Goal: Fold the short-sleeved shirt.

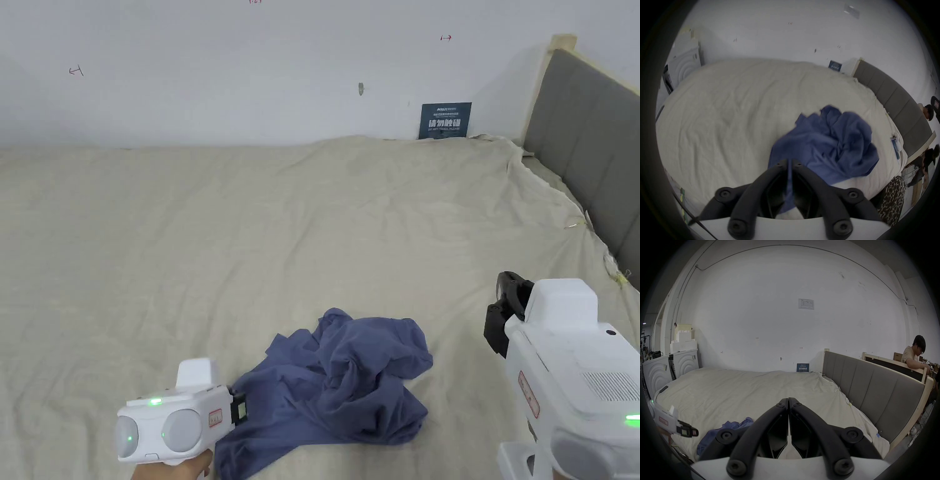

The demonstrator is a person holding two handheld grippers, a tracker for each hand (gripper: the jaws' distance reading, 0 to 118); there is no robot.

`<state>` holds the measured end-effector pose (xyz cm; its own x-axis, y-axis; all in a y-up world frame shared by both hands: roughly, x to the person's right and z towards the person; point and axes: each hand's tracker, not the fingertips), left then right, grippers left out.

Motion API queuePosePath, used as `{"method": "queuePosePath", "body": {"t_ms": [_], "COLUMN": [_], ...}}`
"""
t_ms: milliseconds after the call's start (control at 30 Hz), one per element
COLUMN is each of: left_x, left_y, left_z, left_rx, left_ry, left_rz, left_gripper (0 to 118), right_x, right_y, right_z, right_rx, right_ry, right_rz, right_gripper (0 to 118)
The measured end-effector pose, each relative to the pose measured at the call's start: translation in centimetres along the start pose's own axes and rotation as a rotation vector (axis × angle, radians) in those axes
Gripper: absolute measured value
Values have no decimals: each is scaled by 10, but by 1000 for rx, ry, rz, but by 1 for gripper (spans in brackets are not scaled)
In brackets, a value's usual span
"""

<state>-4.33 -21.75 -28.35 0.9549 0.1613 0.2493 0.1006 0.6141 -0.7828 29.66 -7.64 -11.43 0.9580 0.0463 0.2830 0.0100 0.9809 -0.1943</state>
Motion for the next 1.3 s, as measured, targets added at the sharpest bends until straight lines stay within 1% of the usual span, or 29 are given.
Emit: {"method": "queuePosePath", "body": {"t_ms": [67,100,133,167,233,367,400,433,467,500,533,567,600,633,667,700,733,800,867,967,1100,1133,1167,1200,1233,1267,1300], "left_x": [-2,-2,-2,-3,-2,1,2,5,7,9,12,14,16,18,19,18,17,17,13,11,9,8,8,8,6,5,4], "left_y": [-10,-14,-17,-21,-26,-34,-35,-37,-39,-41,-44,-48,-48,-48,-47,-47,-45,-41,-32,-13,7,11,14,16,19,21,23], "left_z": [-4,-6,-8,-9,-15,-26,-29,-31,-34,-36,-39,-41,-40,-39,-38,-38,-37,-32,-20,2,16,17,17,16,13,11,10], "left_rx": [-29,-41,-68,-86,-126,-151,-160,-168,-175,-181,-191,-186,-170,-172,-169,-160,-141,-121,-45,20,69,79,89,96,99,100,101], "left_ry": [-5,-1,3,6,26,72,78,84,84,61,49,114,97,95,89,86,28,26,-3,-61,-85,-88,-91,-90,-92,-97,-100], "left_rz": [8,12,15,17,7,-17,-26,-40,-58,-93,-129,-167,-178,-181,-186,-197,-185,-168,-139,-102,-84,-79,-76,-75,-73,-71,-66], "left_gripper": [36,51,70,78,90,90,90,83,68,49,46,45,41,32,14,4,3,3,3,3,3,3,3,3,3,3,3], "right_x": [0,0,0,0,0,0,0,0,0,0,0,1,1,1,1,1,2,2,4,6,7,6,-3,-5,-7,-10,-9], "right_y": [-3,-4,-5,-6,-8,-10,-11,-12,-12,-13,-14,-15,-16,-16,-17,-18,-19,-22,-25,-32,-45,-51,-50,-55,-61,-68,-78], "right_z": [-1,-2,-3,-4,-6,-8,-9,-10,-11,-12,-13,-15,-16,-17,-20,-22,-26,-37,-54,-91,-151,-168,-178,-191,-205,-218,-233], "right_rx": [-9,-13,-17,-22,-29,-38,-41,-44,-46,-49,-53,-56,-59,-63,-68,-74,-83,-112,-158,-255,-412,-444,-484,-520,-551,-587,-614], "right_ry": [2,2,3,4,6,8,8,9,9,9,10,10,9,9,10,11,13,13,15,31,82,92,95,103,113,124,119], "right_rz": [0,1,1,1,-4,-4,-3,-3,-3,-3,-3,-4,-4,-5,-6,-7,-10,-16,-20,-36,-57,-68,-56,-49,-45,-43,-42], "right_gripper": [0,0,0,0,0,0,0,0,0,0,0,0,0,0,0,0,0,0,0,0,1,8,21,39,65,80,89]}}
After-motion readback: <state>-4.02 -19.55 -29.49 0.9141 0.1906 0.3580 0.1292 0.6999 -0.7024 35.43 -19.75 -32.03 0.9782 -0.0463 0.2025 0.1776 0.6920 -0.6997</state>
